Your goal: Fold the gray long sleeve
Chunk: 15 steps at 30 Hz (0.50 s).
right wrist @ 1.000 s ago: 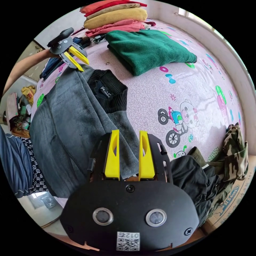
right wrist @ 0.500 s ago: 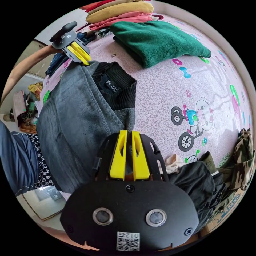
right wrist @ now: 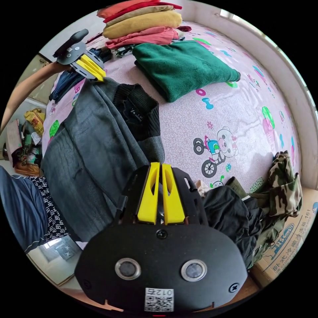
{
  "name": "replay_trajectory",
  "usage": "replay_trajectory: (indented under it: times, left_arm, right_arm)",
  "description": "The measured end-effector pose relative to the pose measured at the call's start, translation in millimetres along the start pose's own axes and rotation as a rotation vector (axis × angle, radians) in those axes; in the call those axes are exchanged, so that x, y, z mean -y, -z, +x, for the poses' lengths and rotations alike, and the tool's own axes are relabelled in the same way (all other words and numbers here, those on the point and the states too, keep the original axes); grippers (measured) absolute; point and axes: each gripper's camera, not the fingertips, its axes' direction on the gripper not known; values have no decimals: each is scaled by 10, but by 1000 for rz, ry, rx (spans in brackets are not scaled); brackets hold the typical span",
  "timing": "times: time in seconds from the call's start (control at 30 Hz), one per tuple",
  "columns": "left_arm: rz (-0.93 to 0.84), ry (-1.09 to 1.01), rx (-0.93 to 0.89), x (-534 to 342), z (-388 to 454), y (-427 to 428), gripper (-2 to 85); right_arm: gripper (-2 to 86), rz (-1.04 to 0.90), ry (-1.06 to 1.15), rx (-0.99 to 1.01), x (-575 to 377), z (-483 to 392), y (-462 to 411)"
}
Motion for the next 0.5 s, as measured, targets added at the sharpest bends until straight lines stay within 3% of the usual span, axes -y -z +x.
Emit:
replay_trajectory:
  times: [0.3,0.5]
  left_arm:
    - [120,74,89,-178,85,298,-1]
    - [142,0,138,-367,382,442,-1]
  right_arm:
    - [3,94,-100,-100,-197,-130,936]
    - [4,125,-91,-127,-567,-507,1516]
